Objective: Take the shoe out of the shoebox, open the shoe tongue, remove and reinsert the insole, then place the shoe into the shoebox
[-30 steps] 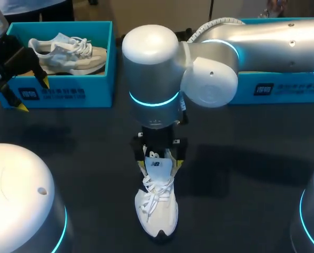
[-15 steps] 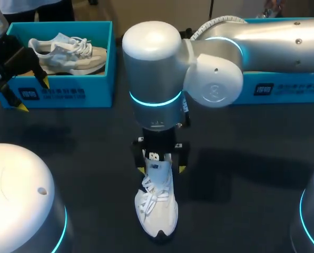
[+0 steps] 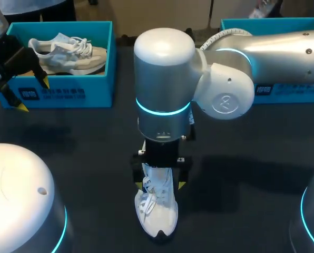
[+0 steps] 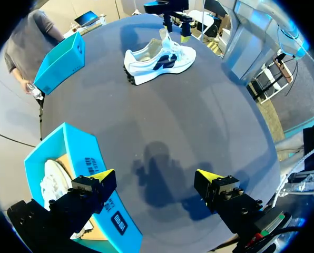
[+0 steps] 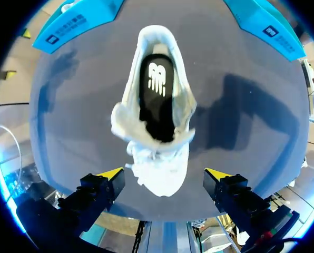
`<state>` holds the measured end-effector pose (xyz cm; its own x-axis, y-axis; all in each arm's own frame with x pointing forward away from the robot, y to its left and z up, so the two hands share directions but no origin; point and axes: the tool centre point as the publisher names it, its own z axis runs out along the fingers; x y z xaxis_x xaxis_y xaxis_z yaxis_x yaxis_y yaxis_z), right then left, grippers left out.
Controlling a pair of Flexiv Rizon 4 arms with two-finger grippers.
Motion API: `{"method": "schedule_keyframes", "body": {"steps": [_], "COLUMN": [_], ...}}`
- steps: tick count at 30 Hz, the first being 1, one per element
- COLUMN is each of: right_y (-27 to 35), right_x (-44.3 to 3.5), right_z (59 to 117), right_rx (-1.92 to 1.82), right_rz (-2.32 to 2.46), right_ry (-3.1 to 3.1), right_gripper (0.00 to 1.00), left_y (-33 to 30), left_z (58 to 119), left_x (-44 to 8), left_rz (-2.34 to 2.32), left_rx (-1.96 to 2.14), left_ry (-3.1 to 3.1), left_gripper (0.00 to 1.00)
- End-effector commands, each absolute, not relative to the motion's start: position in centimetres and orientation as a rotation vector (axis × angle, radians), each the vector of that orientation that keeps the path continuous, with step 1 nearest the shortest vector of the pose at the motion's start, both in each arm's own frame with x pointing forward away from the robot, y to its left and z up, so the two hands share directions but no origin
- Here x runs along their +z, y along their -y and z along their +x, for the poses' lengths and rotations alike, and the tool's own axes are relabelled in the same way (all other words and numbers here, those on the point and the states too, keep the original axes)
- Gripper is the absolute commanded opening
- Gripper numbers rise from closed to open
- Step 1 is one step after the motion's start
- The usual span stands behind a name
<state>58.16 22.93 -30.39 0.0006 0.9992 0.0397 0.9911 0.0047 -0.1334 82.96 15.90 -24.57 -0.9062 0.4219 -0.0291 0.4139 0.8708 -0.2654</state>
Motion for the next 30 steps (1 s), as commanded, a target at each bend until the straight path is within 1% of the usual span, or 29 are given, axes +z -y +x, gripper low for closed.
{"method": "schedule_keyframes", "body": {"steps": [1,3,4,5,6,7,10,12,16,18,23,25,27,30], "right_y": [-24.4,-24.8,-24.9,-24.9,-25.0,-25.0,-24.7,-24.4,-24.0,-24.0,-23.8,-23.8,-23.7,-23.9], "right_x": [-29.5,-29.2,-29.2,-29.3,-29.3,-29.4,-29.8,-30.3,-31.3,-31.5,-32.6,-33.1,-33.4,-32.4], "right_z": [57.0,56.6,56.6,56.6,56.6,56.6,57.1,57.9,59.6,60.4,62.3,62.9,63.2,62.9], "right_rx": [0.08,0.084,0.082,0.071,0.065,0.056,0.036,0.007,-0.008,-0.038,-0.082,-0.077,-0.052,-0.043], "right_rz": [-2.401,-2.407,-2.408,-2.412,-2.418,-2.421,-2.408,-2.395,-2.362,-2.354,-2.343,-2.341,-2.352,-2.372], "right_ry": [1.955,1.961,1.965,1.972,1.977,1.982,1.992,2.004,2.02,2.04,2.064,2.063,2.051,2.063], "right_gripper": [1.0,0.73,0.66,0.5,0.46,0.35,0.28,0.28,0.24,0.18,0.2,0.19,0.2,0.22], "left_y": [-15.9,-15.9,-15.9,-15.9,-15.9,-15.9,-15.9,-15.9,-15.9,-15.9,-15.9,-15.9,-15.9,-15.9], "left_z": [82.9,82.9,82.9,82.9,82.9,82.9,82.9,82.9,82.9,82.9,82.9,82.9,82.9,82.9], "left_x": [-24.5,-24.5,-24.5,-24.5,-24.5,-24.5,-24.5,-24.5,-24.5,-24.5,-24.5,-24.5,-24.5,-24.5], "left_rz": [-0.674,-0.674,-0.674,-0.674,-0.674,-0.674,-0.674,-0.674,-0.674,-0.674,-0.674,-0.674,-0.674,-0.674], "left_rx": [0.41,0.41,0.41,0.41,0.41,0.41,0.41,0.41,0.41,0.41,0.41,0.41,0.41,0.41], "left_ry": [3.009,3.009,3.009,3.009,3.009,3.009,3.009,3.009,3.009,3.009,3.009,3.009,3.009,3.009], "left_gripper": [1.0,1.0,1.0,1.0,1.0,1.0,1.0,1.0,1.0,1.0,1.0,1.0,1.0,1.0]}}
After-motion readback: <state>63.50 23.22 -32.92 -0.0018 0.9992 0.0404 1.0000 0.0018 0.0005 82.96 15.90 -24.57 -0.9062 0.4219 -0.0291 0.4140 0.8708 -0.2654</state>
